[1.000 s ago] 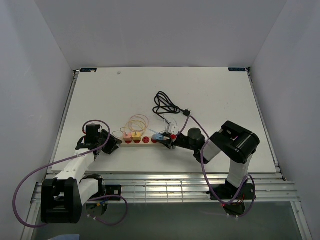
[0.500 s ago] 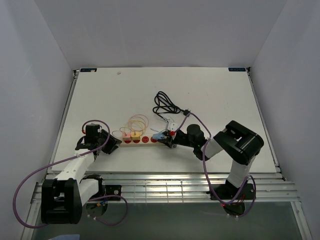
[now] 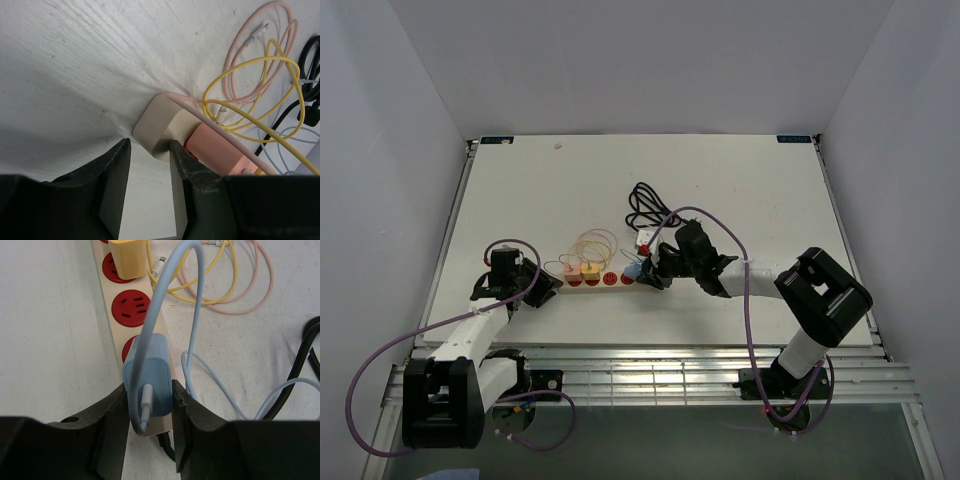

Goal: Insert the plug

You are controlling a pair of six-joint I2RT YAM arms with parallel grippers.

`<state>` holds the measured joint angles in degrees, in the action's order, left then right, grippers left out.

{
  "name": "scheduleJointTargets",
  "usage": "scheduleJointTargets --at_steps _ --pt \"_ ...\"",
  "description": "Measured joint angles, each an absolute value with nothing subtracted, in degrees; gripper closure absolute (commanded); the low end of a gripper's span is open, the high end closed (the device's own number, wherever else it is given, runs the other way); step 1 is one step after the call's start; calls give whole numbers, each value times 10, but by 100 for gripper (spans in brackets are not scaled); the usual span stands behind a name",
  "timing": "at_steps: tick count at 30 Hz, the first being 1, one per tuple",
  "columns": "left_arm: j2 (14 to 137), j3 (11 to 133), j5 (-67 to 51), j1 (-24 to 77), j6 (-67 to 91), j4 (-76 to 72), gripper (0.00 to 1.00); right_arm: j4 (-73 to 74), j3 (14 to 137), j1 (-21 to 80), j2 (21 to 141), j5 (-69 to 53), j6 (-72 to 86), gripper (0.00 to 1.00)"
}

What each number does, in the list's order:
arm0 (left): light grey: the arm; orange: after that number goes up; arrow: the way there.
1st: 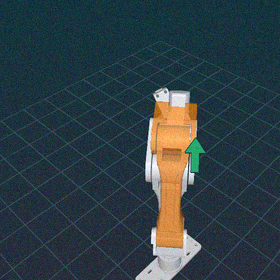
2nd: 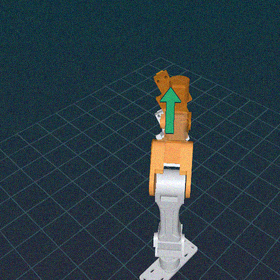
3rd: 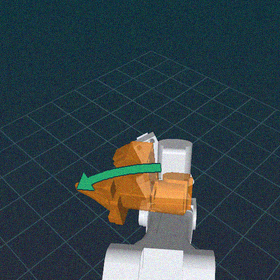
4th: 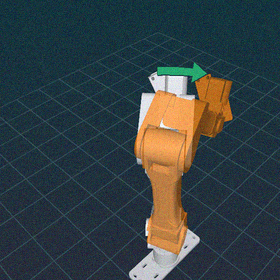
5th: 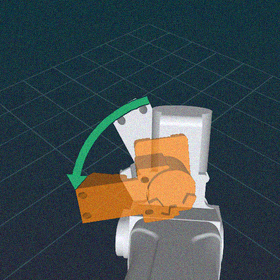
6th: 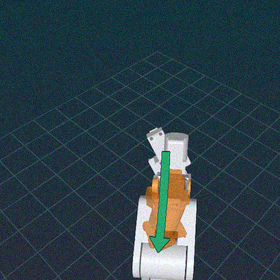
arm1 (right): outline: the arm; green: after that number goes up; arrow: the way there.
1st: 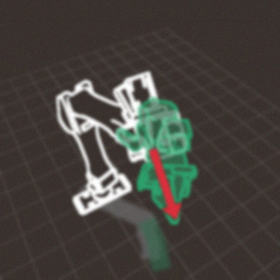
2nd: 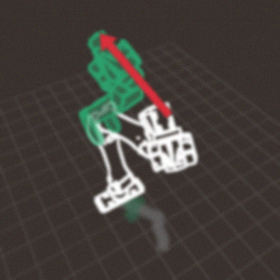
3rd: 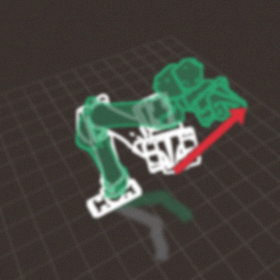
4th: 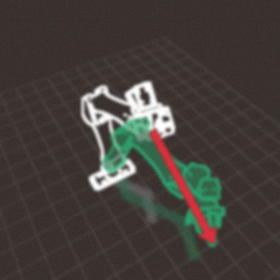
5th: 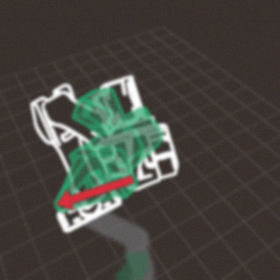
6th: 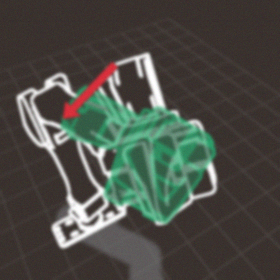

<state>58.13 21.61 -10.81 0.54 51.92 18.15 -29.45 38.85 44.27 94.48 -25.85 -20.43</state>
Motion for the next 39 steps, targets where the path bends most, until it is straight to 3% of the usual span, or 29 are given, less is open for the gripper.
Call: scheduleJointTargets --at_steps 28,39 --pt "578 215 -122 5 503 178 53 69 623 489 996 -205 -339 92" --pt "578 215 -125 5 500 178 53 62 621 500 1016 -198 -378 92"
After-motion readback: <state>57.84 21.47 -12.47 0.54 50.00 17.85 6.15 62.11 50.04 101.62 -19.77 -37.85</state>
